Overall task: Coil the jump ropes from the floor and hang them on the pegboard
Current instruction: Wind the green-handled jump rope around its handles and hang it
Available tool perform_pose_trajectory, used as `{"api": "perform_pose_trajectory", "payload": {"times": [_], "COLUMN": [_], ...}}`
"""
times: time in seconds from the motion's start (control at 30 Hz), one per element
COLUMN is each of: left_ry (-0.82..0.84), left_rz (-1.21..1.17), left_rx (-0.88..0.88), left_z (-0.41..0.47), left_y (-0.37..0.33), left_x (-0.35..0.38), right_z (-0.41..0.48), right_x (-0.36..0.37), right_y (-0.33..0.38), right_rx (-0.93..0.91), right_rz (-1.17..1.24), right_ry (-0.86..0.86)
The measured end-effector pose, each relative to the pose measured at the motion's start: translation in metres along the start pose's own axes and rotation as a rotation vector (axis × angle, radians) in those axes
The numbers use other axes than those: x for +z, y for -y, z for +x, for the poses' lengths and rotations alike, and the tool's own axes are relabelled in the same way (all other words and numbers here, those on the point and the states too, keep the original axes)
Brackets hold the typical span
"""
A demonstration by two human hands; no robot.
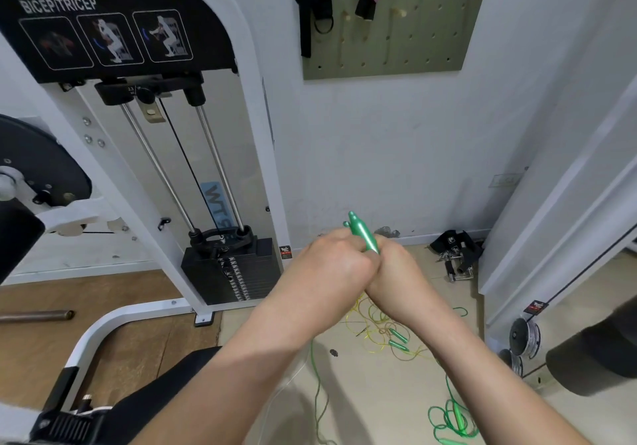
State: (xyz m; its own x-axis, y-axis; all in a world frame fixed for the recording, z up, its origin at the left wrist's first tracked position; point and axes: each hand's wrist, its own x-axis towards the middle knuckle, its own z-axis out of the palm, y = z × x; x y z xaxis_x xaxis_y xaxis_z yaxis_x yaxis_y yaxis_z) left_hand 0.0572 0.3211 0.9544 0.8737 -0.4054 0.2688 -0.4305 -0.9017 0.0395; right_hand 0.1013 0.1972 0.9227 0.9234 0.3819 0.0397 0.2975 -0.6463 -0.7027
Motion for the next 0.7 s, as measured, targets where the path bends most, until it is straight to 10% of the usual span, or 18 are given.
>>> {"api": "perform_pose_trajectory", "payload": {"times": [0.37, 0.7], "left_ry": [0.046, 0.313], "left_rz": [-0.218, -0.993], "left_rx": [-0.046, -0.307], "left_z": [0.011, 0.016], "left_y": [0.012, 0.041], "left_x": [-0.043, -0.052], "right_z": [-0.004, -0.016], "right_x": [-0.025, -0.068], "right_y": [0.015, 0.043], "right_rx": [-0.122, -0.262], "right_rz": [-0.257, -0.377], "right_ry": [0.369, 0.493]}}
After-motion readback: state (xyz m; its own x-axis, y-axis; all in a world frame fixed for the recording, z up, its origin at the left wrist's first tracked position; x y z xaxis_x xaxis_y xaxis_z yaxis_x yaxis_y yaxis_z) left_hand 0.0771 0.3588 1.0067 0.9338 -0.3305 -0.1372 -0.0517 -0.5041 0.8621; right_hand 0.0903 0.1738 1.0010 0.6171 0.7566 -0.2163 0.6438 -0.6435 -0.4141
